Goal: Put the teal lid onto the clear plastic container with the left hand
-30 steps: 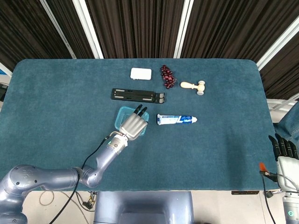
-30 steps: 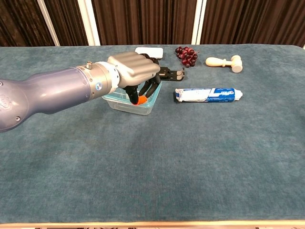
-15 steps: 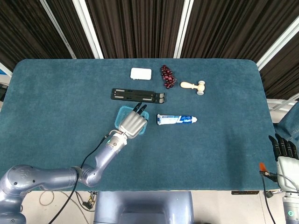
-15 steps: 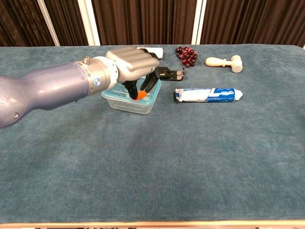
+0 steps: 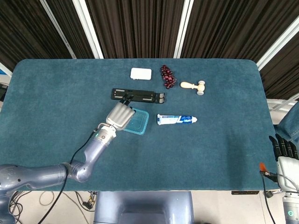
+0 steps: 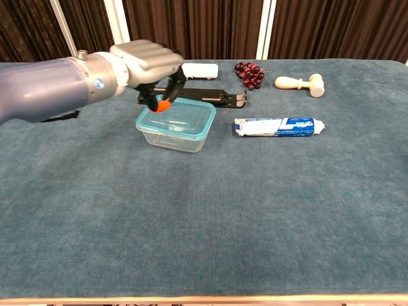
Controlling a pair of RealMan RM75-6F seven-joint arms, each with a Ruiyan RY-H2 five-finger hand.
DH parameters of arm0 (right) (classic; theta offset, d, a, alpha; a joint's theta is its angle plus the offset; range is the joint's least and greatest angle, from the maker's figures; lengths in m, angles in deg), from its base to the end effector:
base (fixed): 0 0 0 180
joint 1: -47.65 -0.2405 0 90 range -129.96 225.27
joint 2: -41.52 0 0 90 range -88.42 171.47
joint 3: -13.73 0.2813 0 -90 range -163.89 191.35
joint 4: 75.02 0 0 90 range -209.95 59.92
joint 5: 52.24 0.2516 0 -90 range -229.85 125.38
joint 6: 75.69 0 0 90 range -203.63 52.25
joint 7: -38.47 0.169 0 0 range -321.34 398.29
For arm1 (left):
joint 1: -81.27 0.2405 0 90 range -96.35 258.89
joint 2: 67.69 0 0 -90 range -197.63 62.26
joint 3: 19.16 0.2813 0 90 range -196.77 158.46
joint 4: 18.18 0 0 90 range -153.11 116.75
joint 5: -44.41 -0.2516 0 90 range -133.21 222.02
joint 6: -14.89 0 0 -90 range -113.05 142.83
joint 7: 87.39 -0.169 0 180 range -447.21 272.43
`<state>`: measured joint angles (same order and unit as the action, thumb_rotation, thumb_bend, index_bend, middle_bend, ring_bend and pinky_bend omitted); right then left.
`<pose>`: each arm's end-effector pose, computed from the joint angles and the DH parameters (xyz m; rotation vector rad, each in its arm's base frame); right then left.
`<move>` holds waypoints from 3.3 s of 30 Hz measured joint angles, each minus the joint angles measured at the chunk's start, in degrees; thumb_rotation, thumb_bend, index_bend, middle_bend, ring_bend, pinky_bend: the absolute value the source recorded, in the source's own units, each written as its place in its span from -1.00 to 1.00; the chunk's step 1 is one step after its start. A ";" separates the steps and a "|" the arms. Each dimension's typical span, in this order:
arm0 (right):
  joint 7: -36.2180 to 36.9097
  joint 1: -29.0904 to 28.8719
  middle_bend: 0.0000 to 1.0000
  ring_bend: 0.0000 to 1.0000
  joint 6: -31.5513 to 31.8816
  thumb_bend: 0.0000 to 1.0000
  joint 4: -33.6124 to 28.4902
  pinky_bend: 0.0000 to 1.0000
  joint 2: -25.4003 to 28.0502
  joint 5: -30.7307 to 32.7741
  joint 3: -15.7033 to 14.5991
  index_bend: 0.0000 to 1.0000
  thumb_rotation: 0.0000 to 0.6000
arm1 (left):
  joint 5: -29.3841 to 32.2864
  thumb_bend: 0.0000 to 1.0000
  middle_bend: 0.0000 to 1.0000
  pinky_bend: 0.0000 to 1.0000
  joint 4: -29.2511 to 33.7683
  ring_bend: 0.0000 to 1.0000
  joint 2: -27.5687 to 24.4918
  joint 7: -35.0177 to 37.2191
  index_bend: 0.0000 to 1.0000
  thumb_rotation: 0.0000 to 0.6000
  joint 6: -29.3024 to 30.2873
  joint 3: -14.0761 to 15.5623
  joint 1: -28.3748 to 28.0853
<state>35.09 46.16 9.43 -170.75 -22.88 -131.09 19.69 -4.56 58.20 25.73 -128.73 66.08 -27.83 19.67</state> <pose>-0.3616 -0.2016 0.1397 1.2208 -0.9581 0.8393 -0.0749 0.4487 -0.0942 -2.0283 -0.5136 -0.7053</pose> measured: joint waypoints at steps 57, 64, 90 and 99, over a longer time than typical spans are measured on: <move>-0.63 0.23 -1.00 -0.99 0.14 -0.28 -0.39 -1.00 -0.14 1.00 0.34 -0.86 1.00 | -1.75 0.00 0.08 -1.00 -3.00 -0.94 0.31 5.20 0.44 1.00 -2.50 -0.02 1.22; -0.89 0.26 -1.00 -0.99 0.15 -0.28 -0.50 -1.00 -0.16 1.51 0.53 -0.86 1.00 | 0.61 0.00 0.09 -1.00 -4.36 -0.94 -0.06 5.15 0.44 1.00 -4.15 -2.22 -0.66; -1.04 0.33 -1.00 -0.99 -0.03 -0.28 -0.80 -1.00 -0.14 1.93 0.57 -0.86 1.00 | 5.94 0.00 0.09 -1.00 -16.19 -0.93 4.60 6.96 0.44 1.00 -10.59 -2.24 -3.62; -1.10 0.33 -1.00 -0.99 -0.13 -0.28 -0.90 -1.00 -0.15 2.31 0.69 -0.86 1.00 | 5.14 0.01 0.10 -1.00 -19.03 -0.93 6.26 8.03 0.44 1.00 -11.72 -2.21 -4.19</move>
<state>33.99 46.49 9.30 -171.65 -23.03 -128.78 20.39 0.59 39.17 31.99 -120.70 54.36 -30.05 15.48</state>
